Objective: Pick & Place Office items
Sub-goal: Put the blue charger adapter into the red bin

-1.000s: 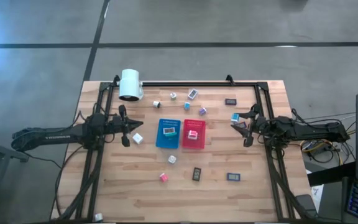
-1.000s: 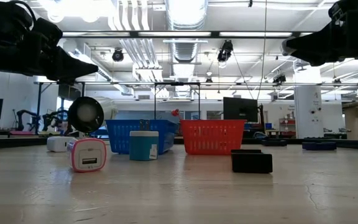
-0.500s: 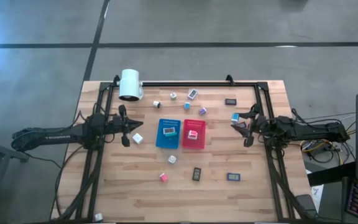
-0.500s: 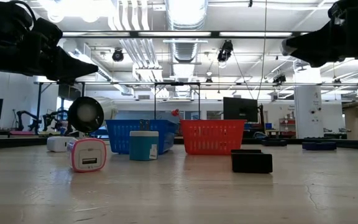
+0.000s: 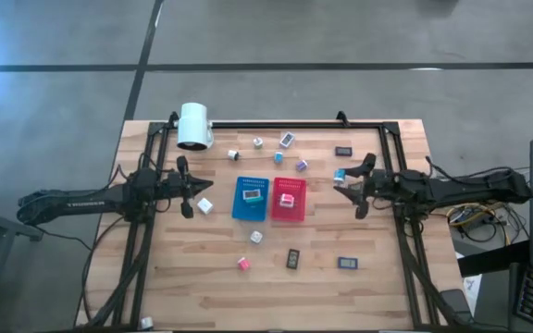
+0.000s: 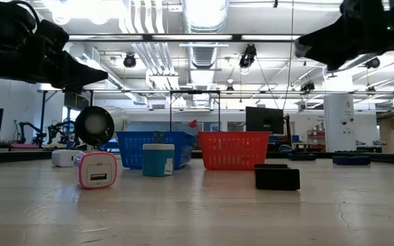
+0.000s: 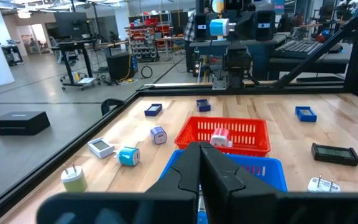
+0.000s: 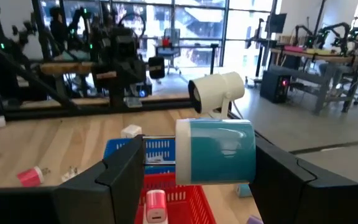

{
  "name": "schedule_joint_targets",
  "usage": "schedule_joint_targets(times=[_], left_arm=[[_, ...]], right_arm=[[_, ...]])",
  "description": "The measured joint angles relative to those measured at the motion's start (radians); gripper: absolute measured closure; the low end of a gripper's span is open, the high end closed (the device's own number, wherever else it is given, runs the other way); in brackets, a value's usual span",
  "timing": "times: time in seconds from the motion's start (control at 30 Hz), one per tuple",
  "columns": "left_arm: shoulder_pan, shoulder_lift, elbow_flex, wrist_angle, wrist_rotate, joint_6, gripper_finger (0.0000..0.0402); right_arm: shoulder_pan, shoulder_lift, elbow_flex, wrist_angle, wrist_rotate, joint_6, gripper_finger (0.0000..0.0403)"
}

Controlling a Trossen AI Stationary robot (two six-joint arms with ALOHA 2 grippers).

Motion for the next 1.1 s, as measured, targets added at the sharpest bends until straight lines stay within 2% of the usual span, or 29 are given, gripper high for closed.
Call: schedule_joint_targets(times=[0.33, 0.67, 0.87, 1.1], left_arm=[[0.0, 0.0, 0.0, 0.0, 0.0, 0.0, 0.039], [0.0, 0.0, 0.0, 0.0, -0.002, 0.0, 0.039], [0.0, 0.0, 0.0, 0.0, -0.002, 0.0, 0.039], [0.0, 0.0, 0.0, 0.0, -0.002, -0.001, 0.039]], right_arm=[[-0.002, 0.383, 0.16, 0.007, 0.002, -0.016, 0.0174], [-0.056, 0.774, 0.335, 0.015, -0.001, -0.032, 0.0174], [-0.083, 0.937, 0.427, 0.015, -0.043, -0.01, 0.0174], [-0.108, 1.059, 0.502, -0.048, -0.062, 0.022, 0.0174]])
